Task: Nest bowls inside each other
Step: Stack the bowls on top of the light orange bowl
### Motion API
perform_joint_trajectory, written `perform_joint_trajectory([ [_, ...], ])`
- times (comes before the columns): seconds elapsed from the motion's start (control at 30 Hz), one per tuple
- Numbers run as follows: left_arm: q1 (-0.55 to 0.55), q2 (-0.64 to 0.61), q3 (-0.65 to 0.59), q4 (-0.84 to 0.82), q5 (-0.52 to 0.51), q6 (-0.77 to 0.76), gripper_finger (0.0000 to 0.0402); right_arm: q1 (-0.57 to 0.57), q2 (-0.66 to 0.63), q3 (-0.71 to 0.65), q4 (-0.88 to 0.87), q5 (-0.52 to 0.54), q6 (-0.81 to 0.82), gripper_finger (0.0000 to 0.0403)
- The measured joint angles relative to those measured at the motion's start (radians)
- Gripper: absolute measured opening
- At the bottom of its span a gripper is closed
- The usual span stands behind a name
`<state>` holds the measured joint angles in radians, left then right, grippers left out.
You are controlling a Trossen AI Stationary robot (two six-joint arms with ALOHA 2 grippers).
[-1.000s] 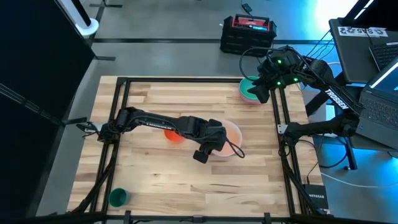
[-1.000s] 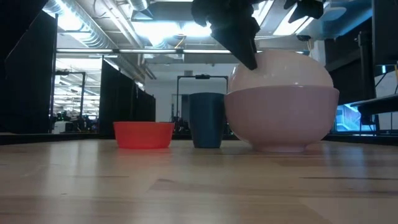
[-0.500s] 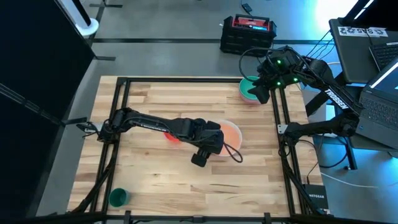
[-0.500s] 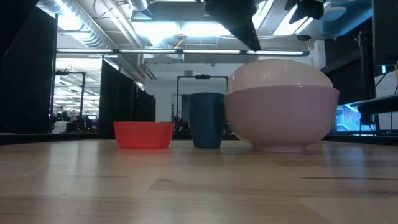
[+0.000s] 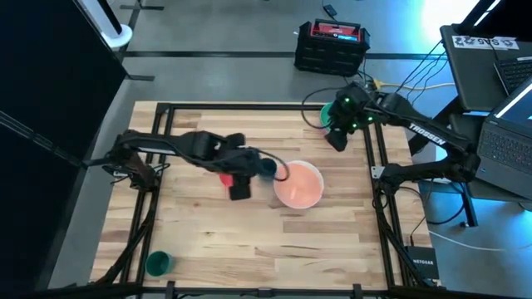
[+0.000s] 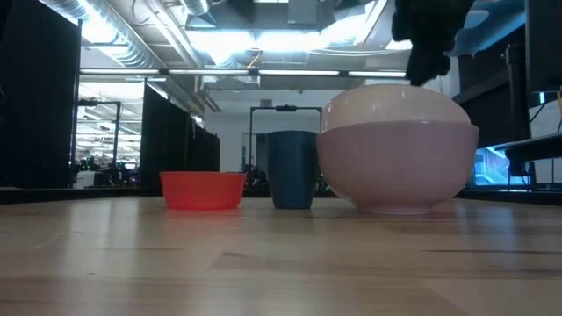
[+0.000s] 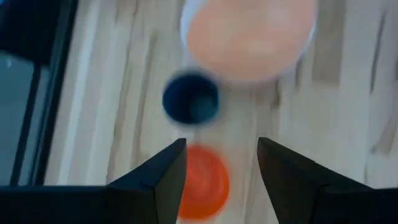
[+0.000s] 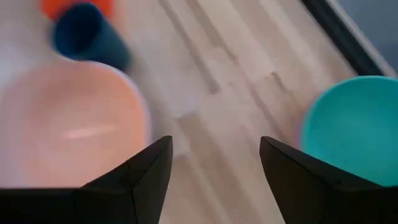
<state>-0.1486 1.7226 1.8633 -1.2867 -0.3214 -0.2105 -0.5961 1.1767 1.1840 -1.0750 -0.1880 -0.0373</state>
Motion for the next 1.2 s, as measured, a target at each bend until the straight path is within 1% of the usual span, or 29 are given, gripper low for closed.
perform_joint_trajectory([
  [0.1, 0.000, -0.108, -0.179, 0.054, -0.003, -0.023, 0.0180, 0.000, 0.004, -0.018, 0.018, 0.056, -0.056, 0.0227],
  [0.27, 0.007, -0.264, -0.459, 0.234, -0.006, -0.033, 0.0180, -0.047, 0.007, -0.010, 0.023, 0.103, -0.104, 0.0227],
  [0.33, 0.014, -0.311, -0.535, 0.293, -0.005, -0.032, 0.0180, -0.087, 0.019, -0.009, 0.022, 0.108, -0.104, 0.0227],
  [0.43, 0.033, -0.345, -0.605, 0.333, -0.006, -0.017, 0.0180, -0.153, 0.061, -0.009, 0.016, 0.092, -0.113, 0.0227],
  [0.53, 0.055, -0.348, -0.629, 0.334, -0.006, 0.014, 0.0180, -0.200, 0.128, -0.009, 0.004, 0.056, -0.154, 0.0227],
  [0.93, 0.090, -0.350, -0.630, 0.338, -0.005, -0.035, 0.0180, -0.298, 0.361, -0.009, 0.038, 0.117, -0.391, 0.0227],
  [1.1, 0.091, -0.350, -0.630, 0.336, -0.005, -0.085, 0.0180, -0.317, 0.422, -0.009, 0.046, 0.115, -0.412, 0.0227],
  [1.2, 0.091, -0.350, -0.630, 0.335, -0.005, -0.110, 0.0180, -0.314, 0.436, -0.009, 0.063, 0.098, -0.412, 0.0227],
])
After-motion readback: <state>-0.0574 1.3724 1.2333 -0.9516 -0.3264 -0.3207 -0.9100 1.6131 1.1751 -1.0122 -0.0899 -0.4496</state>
